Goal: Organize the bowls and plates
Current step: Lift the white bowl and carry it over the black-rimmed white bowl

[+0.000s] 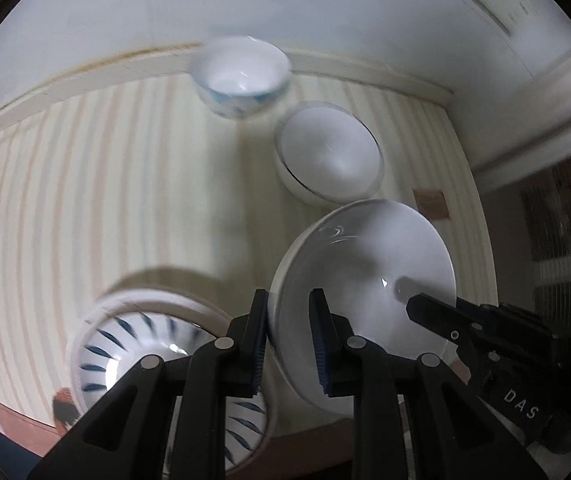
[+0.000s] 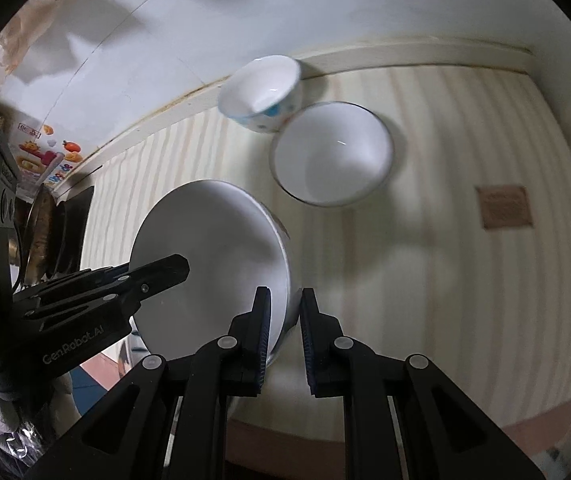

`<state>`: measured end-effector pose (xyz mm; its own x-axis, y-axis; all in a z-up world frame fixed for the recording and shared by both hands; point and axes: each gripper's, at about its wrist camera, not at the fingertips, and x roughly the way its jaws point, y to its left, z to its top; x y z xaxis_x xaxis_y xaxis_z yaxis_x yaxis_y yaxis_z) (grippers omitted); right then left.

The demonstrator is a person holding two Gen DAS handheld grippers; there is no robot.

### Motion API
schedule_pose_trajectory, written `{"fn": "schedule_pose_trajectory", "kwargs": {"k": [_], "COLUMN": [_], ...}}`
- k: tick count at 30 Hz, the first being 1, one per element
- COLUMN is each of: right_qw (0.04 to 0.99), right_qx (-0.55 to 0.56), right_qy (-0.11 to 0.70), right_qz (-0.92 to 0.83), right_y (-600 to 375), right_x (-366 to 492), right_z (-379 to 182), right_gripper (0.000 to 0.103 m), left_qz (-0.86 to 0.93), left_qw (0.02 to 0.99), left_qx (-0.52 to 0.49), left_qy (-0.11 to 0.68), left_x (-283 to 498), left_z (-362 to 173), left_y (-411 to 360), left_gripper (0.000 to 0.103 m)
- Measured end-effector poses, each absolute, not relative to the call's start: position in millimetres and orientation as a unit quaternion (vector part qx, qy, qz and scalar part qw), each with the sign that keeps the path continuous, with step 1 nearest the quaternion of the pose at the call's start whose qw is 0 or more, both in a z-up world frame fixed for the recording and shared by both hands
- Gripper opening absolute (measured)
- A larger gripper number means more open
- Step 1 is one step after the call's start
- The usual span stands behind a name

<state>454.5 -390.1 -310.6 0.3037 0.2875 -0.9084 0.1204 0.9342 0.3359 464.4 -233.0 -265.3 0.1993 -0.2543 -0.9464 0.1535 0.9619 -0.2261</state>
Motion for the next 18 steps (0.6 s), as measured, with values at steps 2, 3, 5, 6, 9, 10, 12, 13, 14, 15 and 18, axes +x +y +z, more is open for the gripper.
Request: {"fn": "schedule_pose_trajectory", "kwargs": {"k": [2, 3, 5, 6, 9, 10, 12, 13, 14, 15, 18], "right_qw": [0.786, 0.784, 0.78, 0.778, 0.77, 0.769, 0.764, 0.762, 0.761, 0.76, 0.756], "right_qx": [0.18, 0.183, 0.187, 0.191, 0.193, 0.194, 0.193, 0.193, 0.192, 0.192, 0.195], "right_qy": [0.59, 0.591, 0.597, 0.599, 0.608, 0.609, 0.616, 0.618, 0.619, 0.621, 0.625], "right_qz": [0.042, 0.038, 0.029, 0.026, 0.018, 0.016, 0.013, 0.012, 0.011, 0.011, 0.008], "right_y": [-403, -408, -417, -422, -428, -430, -433, -434, -435, -436, -436], "right_x": [439, 434, 424, 420, 411, 408, 404, 401, 399, 398, 397], "right_z": [-317, -322, -334, -341, -361, -366, -378, -383, -387, -391, -399], "right_gripper": [0.016, 0.016, 0.016, 0.016, 0.016, 0.016, 0.016, 0.016, 0.016, 0.016, 0.016], "left_qz": [-0.14, -0.143, -0.145, -0.145, -0.146, -0.146, -0.145, -0.144, -0.144, -0.143, -0.141], "left_qw": [0.767, 0.763, 0.757, 0.754, 0.746, 0.743, 0.74, 0.739, 0.737, 0.736, 0.732], "left_qx": [-0.033, -0.028, -0.02, -0.015, 0.001, 0.006, 0.016, 0.019, 0.023, 0.026, 0.034], "left_qy": [0.626, 0.63, 0.637, 0.64, 0.65, 0.653, 0.656, 0.658, 0.66, 0.662, 0.665], "left_x": [457, 454, 448, 445, 441, 441, 439, 438, 438, 438, 438], "left_z": [-275, -282, -292, -299, -318, -323, -332, -335, -339, -342, -350], "left_y": [-241, -247, -255, -261, -271, -274, -278, -280, -281, -282, -286], "left_gripper": [0.018, 0.018, 0.018, 0.018, 0.018, 0.018, 0.018, 0.018, 0.018, 0.018, 0.018]}}
